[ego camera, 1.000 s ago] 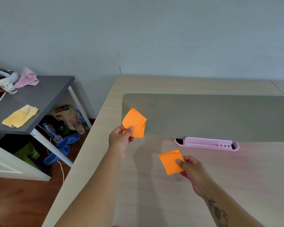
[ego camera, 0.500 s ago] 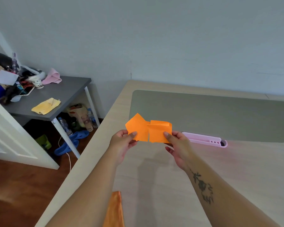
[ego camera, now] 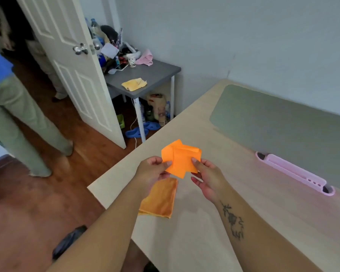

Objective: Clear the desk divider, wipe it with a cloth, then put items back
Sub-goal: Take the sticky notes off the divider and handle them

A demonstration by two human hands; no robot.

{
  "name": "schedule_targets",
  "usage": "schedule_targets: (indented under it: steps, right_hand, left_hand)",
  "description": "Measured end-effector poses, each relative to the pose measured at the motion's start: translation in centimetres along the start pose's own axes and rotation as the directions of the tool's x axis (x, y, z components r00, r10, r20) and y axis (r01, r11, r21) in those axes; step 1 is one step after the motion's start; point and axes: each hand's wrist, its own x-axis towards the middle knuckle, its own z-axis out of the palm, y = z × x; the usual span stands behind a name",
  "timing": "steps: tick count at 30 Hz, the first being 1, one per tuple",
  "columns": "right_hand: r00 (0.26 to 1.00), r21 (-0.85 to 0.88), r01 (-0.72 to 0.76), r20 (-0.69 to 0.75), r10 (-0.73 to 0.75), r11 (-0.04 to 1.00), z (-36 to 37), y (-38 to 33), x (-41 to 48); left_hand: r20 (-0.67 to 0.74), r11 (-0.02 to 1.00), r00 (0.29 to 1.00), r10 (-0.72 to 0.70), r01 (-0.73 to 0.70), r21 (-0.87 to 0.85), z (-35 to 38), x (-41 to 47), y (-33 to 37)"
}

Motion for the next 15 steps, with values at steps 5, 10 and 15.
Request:
schedule_targets:
  steps: [5, 10, 15]
  right_hand:
    - [0.989, -0.122, -0.084, 0.113, 0.098, 0.989, 6.7, 4.6, -1.2]
    - [0.961, -0.227, -0.117, 0.218, 0.168, 0.967, 14.5, 8.5, -2.5]
    - [0.936, -0.314, -0.117, 0.283, 0.210, 0.942, 22.7, 12.9, -4.6]
  left_hand:
    - [-0.146, 0.998, 0.989, -0.017, 0.008, -0.061, -8.1, -4.4, -1.9]
    - [-0.277, 0.995, 0.960, -0.047, 0.019, -0.102, -16.4, -8.4, -2.9]
    - [-0.411, 0.990, 0.908, -0.078, 0.024, -0.136, -25.2, -11.7, -3.8]
